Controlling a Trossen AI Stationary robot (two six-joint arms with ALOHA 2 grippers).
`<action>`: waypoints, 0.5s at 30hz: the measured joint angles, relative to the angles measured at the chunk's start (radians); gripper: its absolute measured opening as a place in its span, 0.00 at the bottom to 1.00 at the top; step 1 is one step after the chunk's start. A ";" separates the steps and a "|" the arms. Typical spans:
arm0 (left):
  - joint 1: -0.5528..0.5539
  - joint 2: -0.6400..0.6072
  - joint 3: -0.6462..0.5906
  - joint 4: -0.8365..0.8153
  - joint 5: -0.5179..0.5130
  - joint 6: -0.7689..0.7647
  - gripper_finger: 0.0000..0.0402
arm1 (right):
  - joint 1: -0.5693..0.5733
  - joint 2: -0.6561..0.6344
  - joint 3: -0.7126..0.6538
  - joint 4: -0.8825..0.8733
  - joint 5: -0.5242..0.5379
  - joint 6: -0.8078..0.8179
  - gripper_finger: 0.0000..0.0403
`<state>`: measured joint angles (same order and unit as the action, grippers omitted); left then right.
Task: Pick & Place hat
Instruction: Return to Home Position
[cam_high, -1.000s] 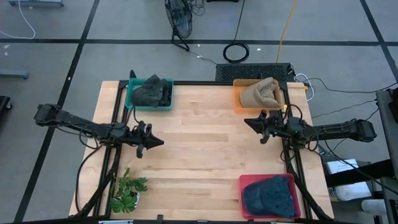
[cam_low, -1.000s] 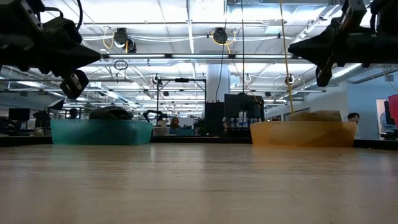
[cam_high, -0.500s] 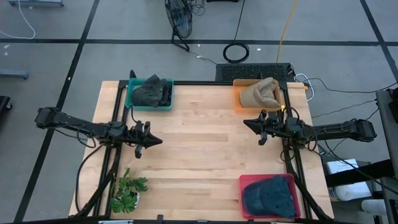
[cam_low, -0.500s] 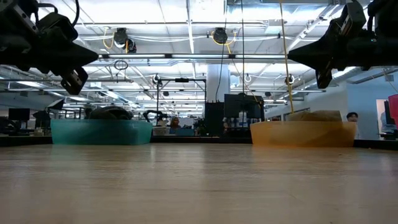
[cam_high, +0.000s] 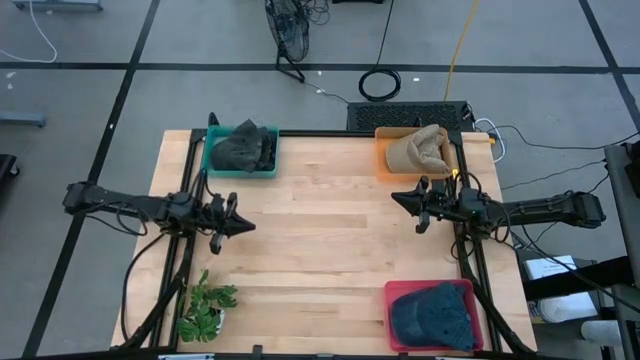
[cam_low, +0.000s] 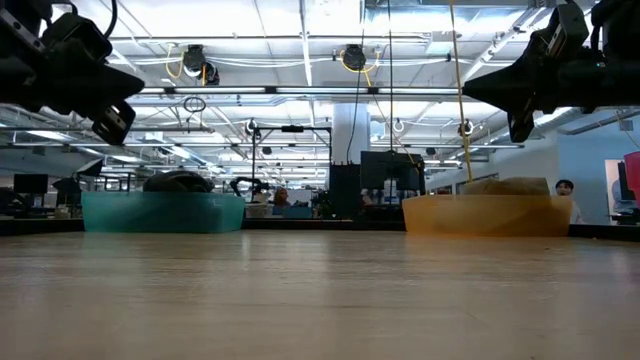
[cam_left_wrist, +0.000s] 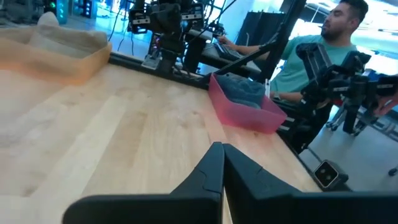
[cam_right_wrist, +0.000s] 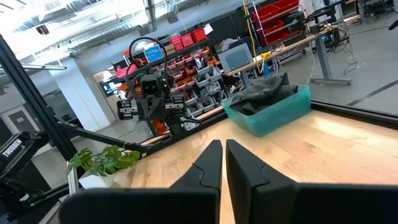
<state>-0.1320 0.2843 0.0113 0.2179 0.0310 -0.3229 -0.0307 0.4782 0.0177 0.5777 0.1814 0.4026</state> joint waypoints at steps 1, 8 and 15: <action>0.008 -0.014 0.000 -0.015 0.006 0.004 0.01 | 0.000 0.000 0.000 0.000 0.000 0.000 0.00; 0.093 -0.090 0.002 -0.075 0.046 0.045 0.01 | 0.000 0.000 0.000 0.000 0.000 0.000 0.00; 0.182 -0.147 0.002 -0.168 0.147 0.079 0.01 | 0.000 0.000 0.000 0.000 0.000 0.000 0.00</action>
<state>0.0502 0.1369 0.0128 0.0497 0.1778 -0.2435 -0.0307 0.4782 0.0177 0.5781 0.1816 0.4030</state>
